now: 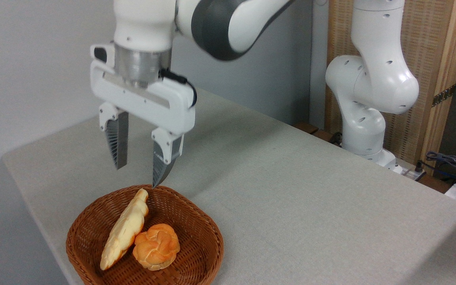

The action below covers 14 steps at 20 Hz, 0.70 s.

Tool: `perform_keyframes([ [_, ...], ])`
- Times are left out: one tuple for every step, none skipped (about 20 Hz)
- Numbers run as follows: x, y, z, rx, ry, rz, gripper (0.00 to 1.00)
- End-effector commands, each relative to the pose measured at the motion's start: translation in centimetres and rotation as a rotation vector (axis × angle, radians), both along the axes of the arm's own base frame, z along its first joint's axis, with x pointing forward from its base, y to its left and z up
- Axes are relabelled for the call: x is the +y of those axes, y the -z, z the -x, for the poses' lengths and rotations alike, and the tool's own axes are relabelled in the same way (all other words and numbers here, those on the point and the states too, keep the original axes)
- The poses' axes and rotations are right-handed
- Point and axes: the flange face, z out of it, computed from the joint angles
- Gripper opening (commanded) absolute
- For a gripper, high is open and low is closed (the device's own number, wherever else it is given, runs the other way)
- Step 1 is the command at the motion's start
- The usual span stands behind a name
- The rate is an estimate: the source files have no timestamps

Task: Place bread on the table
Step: 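Lower the open gripper over the long golden bread roll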

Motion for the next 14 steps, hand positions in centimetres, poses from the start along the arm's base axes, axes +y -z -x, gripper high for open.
perform_keyframes([
  [0.1,2.4,-1.8,0.017,-0.151,0.085,1.0],
  [0.0,3.3,-2.1,0.036,-0.173,0.101,1.0],
  [0.0,4.2,-2.4,0.052,-0.181,0.111,1.0],
  [-0.1,5.1,-2.6,0.067,-0.184,0.116,1.0],
  [-0.1,6.1,-2.8,0.082,-0.183,0.111,1.0],
  [-0.4,6.9,-3.0,0.094,-0.178,0.106,1.0],
  [-0.4,7.4,-3.2,0.103,-0.178,0.104,1.0],
  [-0.4,7.7,-3.3,0.097,-0.181,0.103,1.0],
  [-0.4,7.9,-3.6,0.086,-0.187,0.105,1.0],
  [-0.3,8.0,-3.7,0.08,-0.19,0.106,1.0],
  [-0.4,8.4,-3.8,0.085,-0.19,0.103,1.0],
  [-0.3,8.7,-3.9,0.088,-0.19,0.101,1.0],
  [-0.4,9.1,-4.0,0.092,-0.187,0.1,0.91],
  [-0.6,9.3,-4.0,0.094,-0.185,0.097,0.83],
])
